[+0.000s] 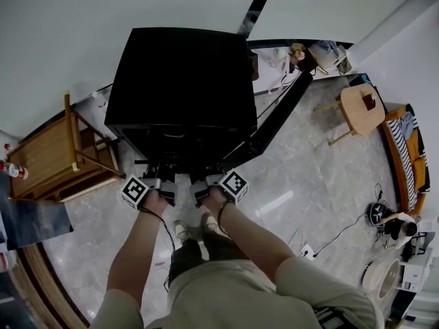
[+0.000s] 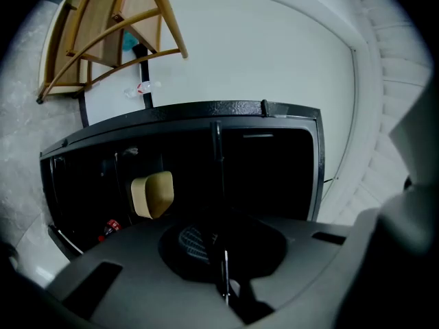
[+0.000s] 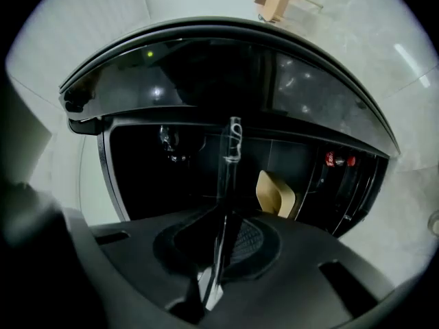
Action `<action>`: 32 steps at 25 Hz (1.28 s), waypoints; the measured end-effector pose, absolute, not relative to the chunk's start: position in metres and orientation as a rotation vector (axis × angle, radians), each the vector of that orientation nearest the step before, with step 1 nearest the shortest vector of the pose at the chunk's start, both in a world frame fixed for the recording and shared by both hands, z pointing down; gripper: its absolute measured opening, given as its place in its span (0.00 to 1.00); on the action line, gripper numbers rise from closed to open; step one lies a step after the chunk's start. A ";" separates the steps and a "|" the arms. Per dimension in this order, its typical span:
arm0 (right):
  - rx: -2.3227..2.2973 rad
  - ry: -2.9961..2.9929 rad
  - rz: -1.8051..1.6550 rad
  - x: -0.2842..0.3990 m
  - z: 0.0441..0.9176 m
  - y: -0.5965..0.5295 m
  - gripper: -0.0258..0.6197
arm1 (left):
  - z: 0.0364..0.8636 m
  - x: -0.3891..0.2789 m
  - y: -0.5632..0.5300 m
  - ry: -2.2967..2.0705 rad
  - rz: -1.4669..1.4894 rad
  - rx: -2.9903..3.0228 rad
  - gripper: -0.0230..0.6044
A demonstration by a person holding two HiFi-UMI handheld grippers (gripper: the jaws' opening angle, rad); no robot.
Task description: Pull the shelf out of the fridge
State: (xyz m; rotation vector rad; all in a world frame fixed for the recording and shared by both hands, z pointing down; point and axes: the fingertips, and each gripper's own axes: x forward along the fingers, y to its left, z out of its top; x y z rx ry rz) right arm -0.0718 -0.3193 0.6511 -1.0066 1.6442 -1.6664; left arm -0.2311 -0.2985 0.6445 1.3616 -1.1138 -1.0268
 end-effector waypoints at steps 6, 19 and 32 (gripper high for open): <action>-1.009 1.639 -1.692 -0.070 0.648 -0.305 0.05 | 0.640 -0.229 -0.284 -1.126 -1.016 1.362 0.06; -0.981 1.660 -1.696 -0.064 0.645 -0.277 0.05 | 0.634 -0.223 -0.251 -1.126 -1.004 1.368 0.06; -0.926 1.669 -1.762 -0.051 0.631 -0.220 0.05 | 0.619 -0.208 -0.192 -1.116 -0.972 1.378 0.07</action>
